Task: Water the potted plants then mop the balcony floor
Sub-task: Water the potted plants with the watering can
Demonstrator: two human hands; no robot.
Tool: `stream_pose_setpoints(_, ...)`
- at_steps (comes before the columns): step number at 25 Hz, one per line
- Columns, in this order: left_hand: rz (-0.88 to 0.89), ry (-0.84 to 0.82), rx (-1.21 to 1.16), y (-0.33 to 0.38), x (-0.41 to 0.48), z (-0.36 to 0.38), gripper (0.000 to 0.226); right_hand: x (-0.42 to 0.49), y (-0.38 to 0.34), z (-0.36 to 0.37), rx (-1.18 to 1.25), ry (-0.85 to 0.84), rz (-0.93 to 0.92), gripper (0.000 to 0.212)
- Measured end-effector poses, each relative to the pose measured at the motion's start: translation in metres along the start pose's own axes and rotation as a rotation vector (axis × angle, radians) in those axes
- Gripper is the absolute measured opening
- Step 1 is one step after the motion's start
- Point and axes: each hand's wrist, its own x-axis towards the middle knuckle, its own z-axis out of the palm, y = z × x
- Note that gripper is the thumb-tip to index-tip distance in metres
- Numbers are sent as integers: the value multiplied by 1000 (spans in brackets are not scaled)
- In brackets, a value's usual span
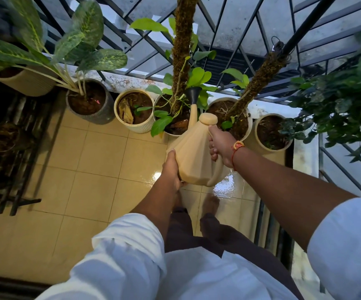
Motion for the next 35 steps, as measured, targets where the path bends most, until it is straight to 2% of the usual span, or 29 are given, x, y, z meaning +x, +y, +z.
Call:
stream_pose_setpoints(2,0,0,-7,-6,11,-3,107,-4,5,-3,-9,1,-2,35)
stream_pose_setpoints(9,-27,-34,-50,-19,35,0,110,-9,22,-13,-64,39,-98,36)
stream_pose_setpoints(11,-15,-37,-90,-18,15,4,102,-11,22,-16,-116,34,-139,36)
stream_pose_setpoints(14,29,-88,-143,-18,-23,12,71,-16,21,-19,-194,29,-202,37)
stream_pose_setpoints(16,50,-88,-161,-20,-27,15,67,-22,16,-21,-210,19,-230,38)
stream_pose_setpoints(23,176,-5,-168,-5,-60,2,78,-37,-9,-8,-232,-121,-318,36)
stream_pose_setpoints(28,253,84,-215,18,-72,-28,91,-48,-31,27,-223,-206,-322,35)
stream_pose_setpoints(31,291,91,-222,37,-70,-50,89,-50,-41,56,-197,-236,-302,33)
stream_pose_setpoints(35,280,141,-226,74,-46,-90,110,-42,-53,104,-145,-255,-241,33)
